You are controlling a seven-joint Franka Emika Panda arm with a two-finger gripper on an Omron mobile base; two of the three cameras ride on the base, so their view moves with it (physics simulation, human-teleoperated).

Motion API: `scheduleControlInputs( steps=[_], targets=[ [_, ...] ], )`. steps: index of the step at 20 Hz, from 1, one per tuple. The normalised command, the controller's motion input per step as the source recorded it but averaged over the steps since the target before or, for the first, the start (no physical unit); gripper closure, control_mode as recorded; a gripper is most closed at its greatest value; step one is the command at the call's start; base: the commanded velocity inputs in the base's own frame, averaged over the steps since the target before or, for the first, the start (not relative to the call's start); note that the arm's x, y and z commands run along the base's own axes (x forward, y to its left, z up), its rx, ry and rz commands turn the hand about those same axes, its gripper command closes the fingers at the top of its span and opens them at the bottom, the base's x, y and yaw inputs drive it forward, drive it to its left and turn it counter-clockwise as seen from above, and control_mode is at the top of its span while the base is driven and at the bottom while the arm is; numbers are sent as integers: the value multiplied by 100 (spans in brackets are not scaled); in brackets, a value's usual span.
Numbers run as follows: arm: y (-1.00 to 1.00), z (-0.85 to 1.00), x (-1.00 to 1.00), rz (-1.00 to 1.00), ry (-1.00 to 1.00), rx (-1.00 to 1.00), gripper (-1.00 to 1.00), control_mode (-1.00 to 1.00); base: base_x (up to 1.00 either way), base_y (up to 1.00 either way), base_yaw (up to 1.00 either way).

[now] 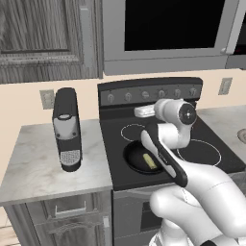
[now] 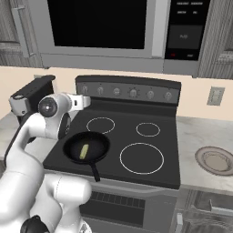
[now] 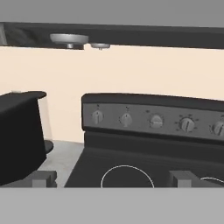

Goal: Pick up the butter stick and place it in the pan. Then turn on the burner for the pan.

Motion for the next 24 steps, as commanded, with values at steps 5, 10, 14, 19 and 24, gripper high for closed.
scheduleControlInputs(
  steps=[5, 10, 14, 19, 24],
  targets=[
    [14, 5, 0, -1, 0, 2, -100, -100, 0, 0, 0],
    [17, 0, 0, -2, 0, 1, -100, -100, 0, 0, 0],
    [10, 0, 0, 0, 0, 2, -100, -100, 0, 0, 0],
    [8, 0, 0, 0, 0, 2, -100, -100, 0, 0, 0],
    [14, 0, 0, 0, 0, 0, -100, -100, 0, 0, 0]
  ],
)
